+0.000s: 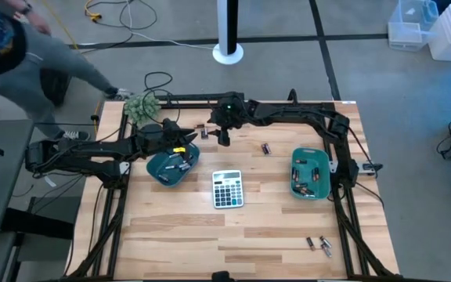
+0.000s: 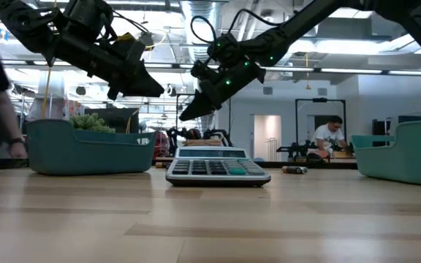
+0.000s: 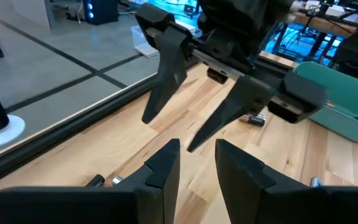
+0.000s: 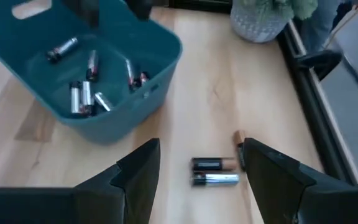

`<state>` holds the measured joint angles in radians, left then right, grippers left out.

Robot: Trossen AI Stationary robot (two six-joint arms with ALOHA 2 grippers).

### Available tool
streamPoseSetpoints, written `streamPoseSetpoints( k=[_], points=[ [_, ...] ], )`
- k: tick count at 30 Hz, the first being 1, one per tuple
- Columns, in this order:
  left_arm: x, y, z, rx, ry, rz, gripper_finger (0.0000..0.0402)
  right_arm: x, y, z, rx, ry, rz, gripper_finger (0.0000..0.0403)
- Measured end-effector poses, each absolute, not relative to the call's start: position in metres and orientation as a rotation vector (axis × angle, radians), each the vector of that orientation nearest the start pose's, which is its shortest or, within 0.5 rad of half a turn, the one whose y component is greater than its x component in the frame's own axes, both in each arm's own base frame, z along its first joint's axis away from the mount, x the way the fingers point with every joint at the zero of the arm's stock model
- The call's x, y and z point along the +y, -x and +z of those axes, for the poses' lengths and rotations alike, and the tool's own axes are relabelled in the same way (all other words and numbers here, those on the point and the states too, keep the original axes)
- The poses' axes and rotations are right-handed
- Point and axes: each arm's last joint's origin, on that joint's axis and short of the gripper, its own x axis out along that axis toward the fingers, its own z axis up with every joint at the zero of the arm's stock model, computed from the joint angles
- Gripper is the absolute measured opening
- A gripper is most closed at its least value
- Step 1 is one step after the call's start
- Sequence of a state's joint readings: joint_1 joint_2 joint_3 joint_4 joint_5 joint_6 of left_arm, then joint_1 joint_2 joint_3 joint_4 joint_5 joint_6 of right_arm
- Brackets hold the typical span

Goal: Sort batteries
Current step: Put the brown/black battery into the green bin

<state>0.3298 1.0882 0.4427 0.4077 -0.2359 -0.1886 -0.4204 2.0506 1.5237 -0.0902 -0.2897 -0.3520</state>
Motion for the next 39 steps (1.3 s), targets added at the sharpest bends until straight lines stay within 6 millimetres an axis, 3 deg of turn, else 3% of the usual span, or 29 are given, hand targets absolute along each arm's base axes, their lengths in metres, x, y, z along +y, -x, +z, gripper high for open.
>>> streamPoseSetpoints(
  k=[12, 21, 33, 39],
  points=[
    [0.077, -0.209, 0.215, 0.185, 0.229, 0.566, 0.0098, -0.185, -0.419, 0.211, 0.626, -0.009, -0.074, 0.0244],
    [0.077, -0.208, 0.213, 0.209, 0.230, 0.569, 0.0098, -0.201, -0.389, 0.220, 0.474, -0.038, -0.179, 0.0244],
    [0.077, -0.207, 0.210, 0.244, 0.222, 0.571, 0.0098, -0.173, -0.337, 0.212, 0.280, 0.011, -0.200, 0.0244],
    [0.077, -0.207, 0.210, 0.247, 0.208, 0.569, 0.0098, -0.166, -0.325, 0.207, 0.281, -0.006, -0.201, 0.0244]
  ],
)
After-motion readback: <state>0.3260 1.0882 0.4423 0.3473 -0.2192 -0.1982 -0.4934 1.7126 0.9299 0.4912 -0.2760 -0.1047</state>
